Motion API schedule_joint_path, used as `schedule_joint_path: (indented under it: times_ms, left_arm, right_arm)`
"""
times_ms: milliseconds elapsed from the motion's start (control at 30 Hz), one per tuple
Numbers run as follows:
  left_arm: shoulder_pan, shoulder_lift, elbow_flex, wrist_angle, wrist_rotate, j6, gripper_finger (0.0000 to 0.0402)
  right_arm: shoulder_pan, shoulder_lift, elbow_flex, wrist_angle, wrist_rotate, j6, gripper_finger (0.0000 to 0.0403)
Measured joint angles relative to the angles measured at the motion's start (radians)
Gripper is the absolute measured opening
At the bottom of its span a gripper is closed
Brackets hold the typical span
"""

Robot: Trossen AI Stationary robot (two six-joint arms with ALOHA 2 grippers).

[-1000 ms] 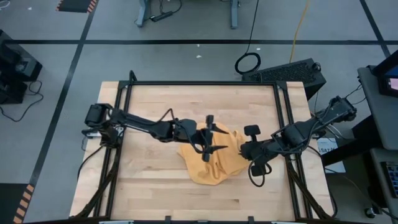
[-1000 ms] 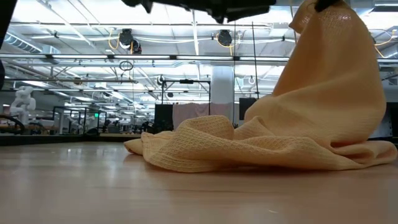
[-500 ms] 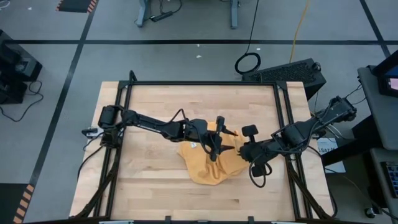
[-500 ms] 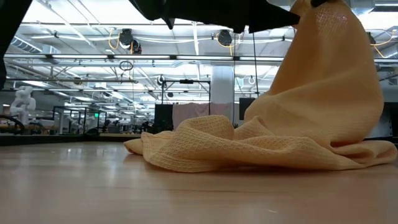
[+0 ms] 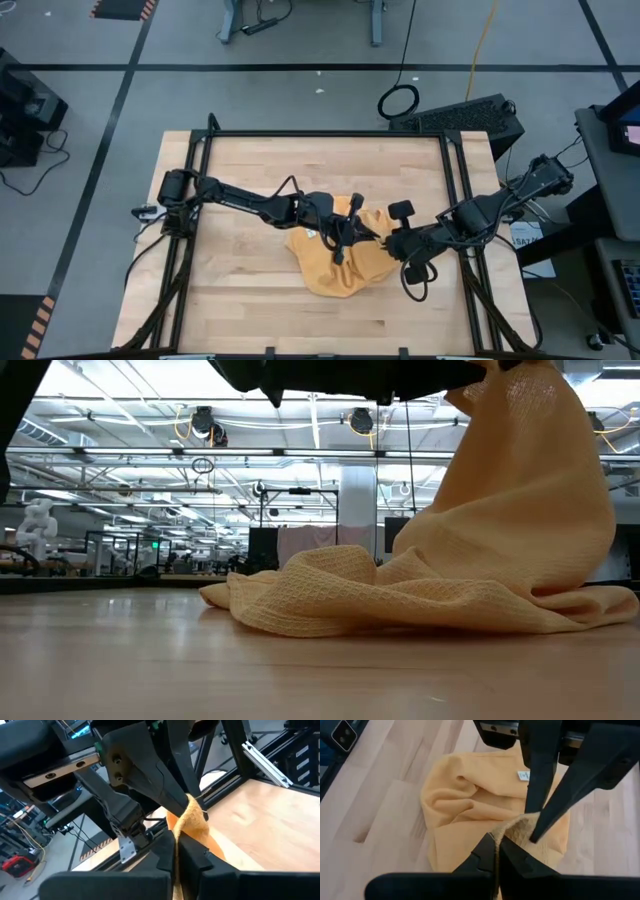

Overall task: Roll towel
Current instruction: Fold the yellow towel

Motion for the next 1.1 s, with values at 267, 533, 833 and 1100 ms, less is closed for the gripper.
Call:
schedule_joint_path:
  times_ms: [267, 533, 833, 1100]
  left_arm:
    - [-0.014, -0.042, 0.0, -0.084, -0.01, -0.008, 0.0005]
    - [-0.019, -0.161, -0.001, -0.366, -0.106, -0.007, 0.0002]
    - [-0.132, -0.353, 0.0, -0.742, -0.105, -0.007, 0.0001]
    - [-0.285, -0.383, -0.002, -0.888, -0.107, -0.091, 0.0]
  right_arm:
    - [0.0, 0.0, 0.0, -0.005, 0.064, 0.028, 0.0015]
    - [0.0, -0.003, 0.0, -0.083, 0.086, 0.136, 0.0105]
    - [0.029, -0.003, -0.23, 0.068, 0.078, 0.258, 0.0171]
    - [-0.016, -0.002, -0.517, 0.582, 0.27, 0.163, 0.0171]
